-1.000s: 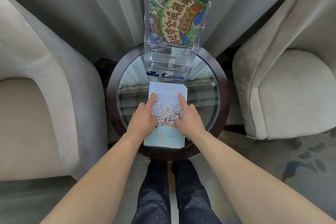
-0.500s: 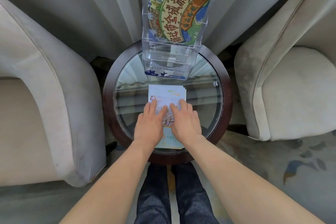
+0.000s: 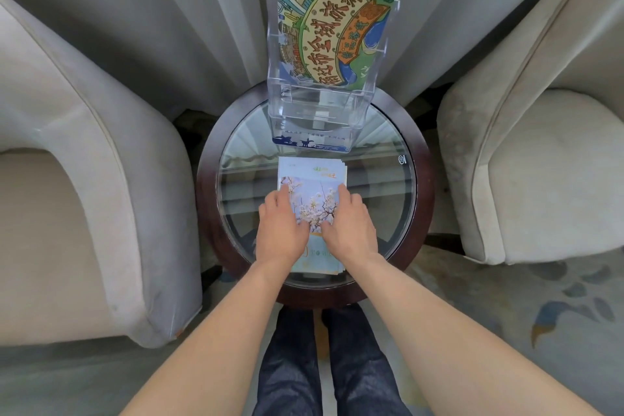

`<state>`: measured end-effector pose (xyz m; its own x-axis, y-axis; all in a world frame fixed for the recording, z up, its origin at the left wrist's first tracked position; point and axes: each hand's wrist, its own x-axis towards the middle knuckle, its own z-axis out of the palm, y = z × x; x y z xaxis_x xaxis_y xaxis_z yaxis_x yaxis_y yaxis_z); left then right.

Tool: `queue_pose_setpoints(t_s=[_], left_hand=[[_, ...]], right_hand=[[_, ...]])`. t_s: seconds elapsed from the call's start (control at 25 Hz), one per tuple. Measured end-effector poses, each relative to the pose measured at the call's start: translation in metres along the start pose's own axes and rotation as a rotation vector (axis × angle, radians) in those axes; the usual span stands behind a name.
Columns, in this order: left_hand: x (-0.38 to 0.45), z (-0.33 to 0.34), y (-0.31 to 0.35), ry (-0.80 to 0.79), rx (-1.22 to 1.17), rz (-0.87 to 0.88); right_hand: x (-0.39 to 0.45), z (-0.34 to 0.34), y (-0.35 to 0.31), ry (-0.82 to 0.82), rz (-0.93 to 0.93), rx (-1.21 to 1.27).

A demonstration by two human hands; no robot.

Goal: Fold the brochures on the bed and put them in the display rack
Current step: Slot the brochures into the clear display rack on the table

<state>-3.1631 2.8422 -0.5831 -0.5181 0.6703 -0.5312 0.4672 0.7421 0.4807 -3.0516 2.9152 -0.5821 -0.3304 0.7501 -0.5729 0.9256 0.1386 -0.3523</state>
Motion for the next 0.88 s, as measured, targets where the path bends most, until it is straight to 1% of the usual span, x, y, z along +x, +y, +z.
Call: queue_pose_setpoints(t_s=[0.2,0.28,0.4,0.52,0.6,0.72,0.88], left_hand=[[-0.004,0.001,0.013,0.087,-0.293,-0.166],[-0.002,0.004,0.014,0.098,-0.328,-0.226],[0.002,0.007,0.012,0.076,-0.338,-0.307],[0.0,0.012,0.009,0.063,-0.293,-0.246],[-0.001,0.013,0.01,0.075,-0.296,-0.236],[0.0,0.011,0.008,0.085,-0.36,-0.274],[0.002,0.008,0.017,0.133,-0.423,-0.261]], right_hand=[[0.004,0.005,-0.002,-0.036,0.172,0.202],[0.007,0.005,0.0,-0.047,0.236,0.266],[0.01,0.005,0.004,-0.078,0.308,0.294],[0.01,0.007,0.005,-0.047,0.325,0.323],[0.01,0.007,0.007,-0.008,0.337,0.376],[0.009,0.005,0.007,0.006,0.342,0.425],[0.008,0.0,0.006,0.039,0.309,0.451]])
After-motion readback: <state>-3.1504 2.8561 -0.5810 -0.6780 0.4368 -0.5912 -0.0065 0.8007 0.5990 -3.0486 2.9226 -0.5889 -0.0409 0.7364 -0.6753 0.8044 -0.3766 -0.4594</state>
